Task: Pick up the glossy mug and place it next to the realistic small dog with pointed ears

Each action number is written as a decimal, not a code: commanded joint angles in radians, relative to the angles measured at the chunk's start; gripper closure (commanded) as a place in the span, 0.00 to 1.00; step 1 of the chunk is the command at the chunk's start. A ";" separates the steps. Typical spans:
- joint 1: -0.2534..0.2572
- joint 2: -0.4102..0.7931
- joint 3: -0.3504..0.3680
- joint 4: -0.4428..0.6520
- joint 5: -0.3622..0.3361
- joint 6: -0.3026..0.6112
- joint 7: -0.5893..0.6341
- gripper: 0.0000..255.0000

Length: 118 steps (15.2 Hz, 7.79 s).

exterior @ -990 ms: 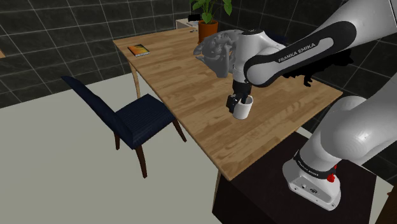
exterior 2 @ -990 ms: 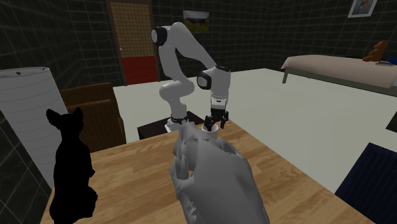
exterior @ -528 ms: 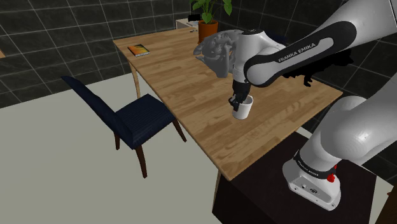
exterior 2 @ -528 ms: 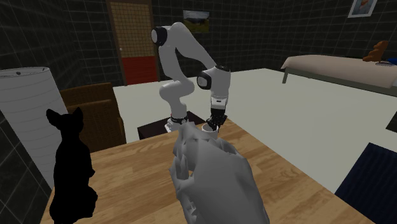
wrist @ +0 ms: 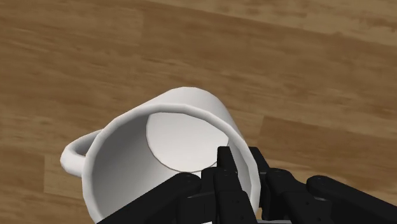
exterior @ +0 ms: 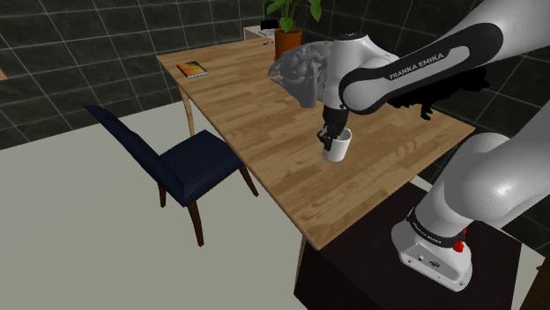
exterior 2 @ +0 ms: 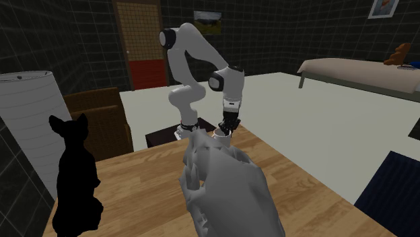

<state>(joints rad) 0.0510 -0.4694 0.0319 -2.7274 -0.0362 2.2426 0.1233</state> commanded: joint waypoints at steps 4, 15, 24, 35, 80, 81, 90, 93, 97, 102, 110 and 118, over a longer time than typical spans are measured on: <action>0.002 -0.044 -0.001 0.037 0.003 -0.081 -0.004 1.00; 0.003 -0.109 -0.003 0.143 0.007 -0.253 -0.012 1.00; 0.004 -0.135 -0.004 0.247 0.008 -0.382 -0.017 1.00; 0.003 -0.139 -0.005 0.392 0.009 -0.531 -0.022 1.00; -0.081 0.033 -0.258 0.973 -0.108 -0.915 -0.372 1.00; -0.087 0.044 -0.278 0.984 -0.114 -0.912 -0.399 1.00; -0.138 0.200 -0.471 1.142 -0.125 -0.888 -0.650 1.00; -0.159 0.280 -0.541 1.220 -0.102 -0.884 -0.743 1.00; -0.205 0.415 -0.637 1.352 -0.037 -0.890 -0.878 1.00; -0.333 0.644 -0.737 1.587 0.118 -0.938 -1.058 1.00; -0.328 0.621 -0.736 1.456 0.100 -0.825 -1.065 1.00; -0.295 0.555 -0.725 1.273 0.055 -0.694 -1.036 1.00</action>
<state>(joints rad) -0.2469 0.0975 -0.6934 -1.4303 0.0266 1.5329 -0.9142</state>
